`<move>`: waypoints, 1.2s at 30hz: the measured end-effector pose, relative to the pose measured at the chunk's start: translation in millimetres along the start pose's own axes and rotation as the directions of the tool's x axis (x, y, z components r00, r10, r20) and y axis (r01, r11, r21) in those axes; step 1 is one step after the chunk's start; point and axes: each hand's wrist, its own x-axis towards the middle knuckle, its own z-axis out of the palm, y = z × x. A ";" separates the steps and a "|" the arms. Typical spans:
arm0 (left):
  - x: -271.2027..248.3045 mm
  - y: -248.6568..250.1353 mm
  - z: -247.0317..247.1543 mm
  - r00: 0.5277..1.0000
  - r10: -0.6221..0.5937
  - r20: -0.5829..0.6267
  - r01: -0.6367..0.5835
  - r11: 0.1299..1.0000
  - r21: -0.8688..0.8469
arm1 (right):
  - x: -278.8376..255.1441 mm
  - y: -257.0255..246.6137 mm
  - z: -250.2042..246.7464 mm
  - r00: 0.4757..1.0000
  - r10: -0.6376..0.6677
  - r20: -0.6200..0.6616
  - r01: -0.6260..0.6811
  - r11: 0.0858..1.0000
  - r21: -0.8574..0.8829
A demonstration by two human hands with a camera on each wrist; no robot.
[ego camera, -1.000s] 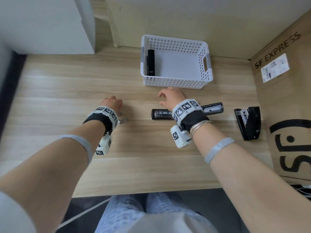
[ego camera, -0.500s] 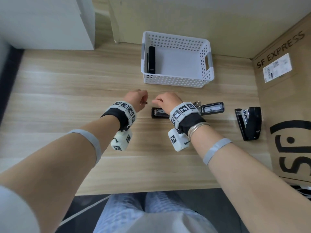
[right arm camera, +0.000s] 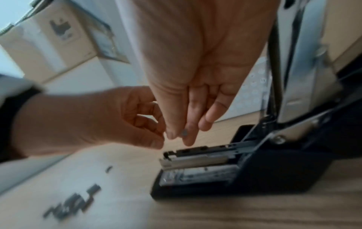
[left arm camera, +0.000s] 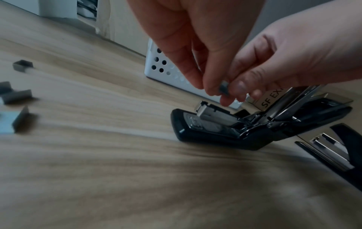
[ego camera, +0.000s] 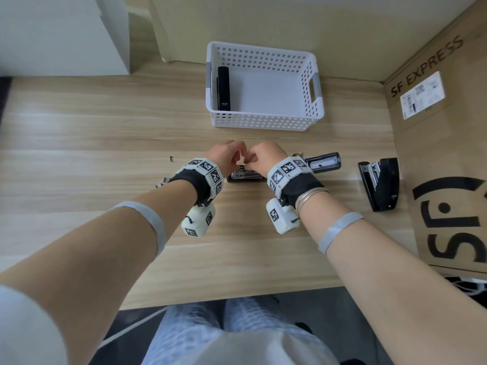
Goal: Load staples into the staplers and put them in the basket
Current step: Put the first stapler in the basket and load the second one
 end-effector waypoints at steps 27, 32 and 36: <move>-0.8 -8.1 12.9 0.991 -0.120 0.067 0.121 0.993 -0.005 | -1.4 2.0 17.7 0.997 -0.074 -0.010 0.070 0.968 -0.241; -0.9 -7.0 13.0 0.987 -0.136 0.080 0.137 0.991 -0.001 | -0.9 6.1 20.0 0.994 -0.073 -0.086 0.064 0.992 -0.105; -0.9 -7.4 12.8 0.986 -0.140 0.092 0.141 0.990 0.002 | 1.2 11.1 26.6 0.991 -0.027 -0.133 0.032 0.999 0.038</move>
